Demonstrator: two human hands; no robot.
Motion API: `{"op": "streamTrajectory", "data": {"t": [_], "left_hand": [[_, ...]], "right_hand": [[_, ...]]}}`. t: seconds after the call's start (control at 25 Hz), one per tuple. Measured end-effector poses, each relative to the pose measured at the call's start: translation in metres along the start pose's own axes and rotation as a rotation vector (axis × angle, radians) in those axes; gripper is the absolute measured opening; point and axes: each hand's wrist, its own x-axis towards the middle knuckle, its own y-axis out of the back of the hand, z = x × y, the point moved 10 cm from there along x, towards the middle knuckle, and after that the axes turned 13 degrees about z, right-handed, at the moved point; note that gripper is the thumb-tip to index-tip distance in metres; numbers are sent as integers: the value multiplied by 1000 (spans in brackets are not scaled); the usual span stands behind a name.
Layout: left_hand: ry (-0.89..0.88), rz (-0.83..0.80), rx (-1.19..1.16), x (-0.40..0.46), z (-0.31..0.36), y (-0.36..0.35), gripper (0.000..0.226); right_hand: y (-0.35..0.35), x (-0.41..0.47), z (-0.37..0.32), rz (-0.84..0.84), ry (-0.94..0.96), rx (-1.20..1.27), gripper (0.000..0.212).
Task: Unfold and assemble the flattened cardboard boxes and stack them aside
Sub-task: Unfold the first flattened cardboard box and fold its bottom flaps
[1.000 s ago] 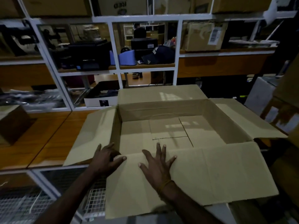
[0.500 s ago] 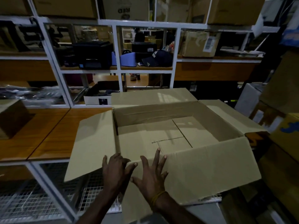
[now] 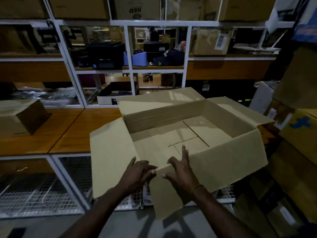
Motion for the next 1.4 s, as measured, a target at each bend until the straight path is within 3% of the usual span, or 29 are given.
{"op": "streamTrajectory", "data": {"t": [0.12,0.24,0.36,0.44,0.8,0.88,0.96,1.04,1.16,1.28,1.4], "left_hand": [[-116,-143,-118,-6,-3,7,58],[-205,-332,-45,8,-18,11,39],[-249,-536,5,26,-25,24,60],[-242,-567,30,47,-44,34,60],[-277,-471,124,127,-135,37,57],[-294,-387,199,132,-144,29,60],[-313,-262,208,129,-145,29,59],[-300,-197,166,125,-147,30,59],[-299,-139,138,110,-145,30,64],[-289,-60,101,89,-142,33,65],[-250,1,57,59,-143,43,65]], "right_hand": [[8,-8,4,-2,26,31,40],[14,-6,7,-43,10,53,39],[17,-3,8,-54,8,46,39],[19,2,10,-52,-6,52,39],[20,0,19,1,-145,-17,46],[22,-5,14,37,-200,7,42],[23,-12,-4,175,-288,51,28],[17,-21,-40,356,-363,-70,17],[-33,-22,-110,297,-241,-395,52],[-80,-24,-141,270,-90,-525,52],[-87,-42,-133,296,-141,-555,54]]}}
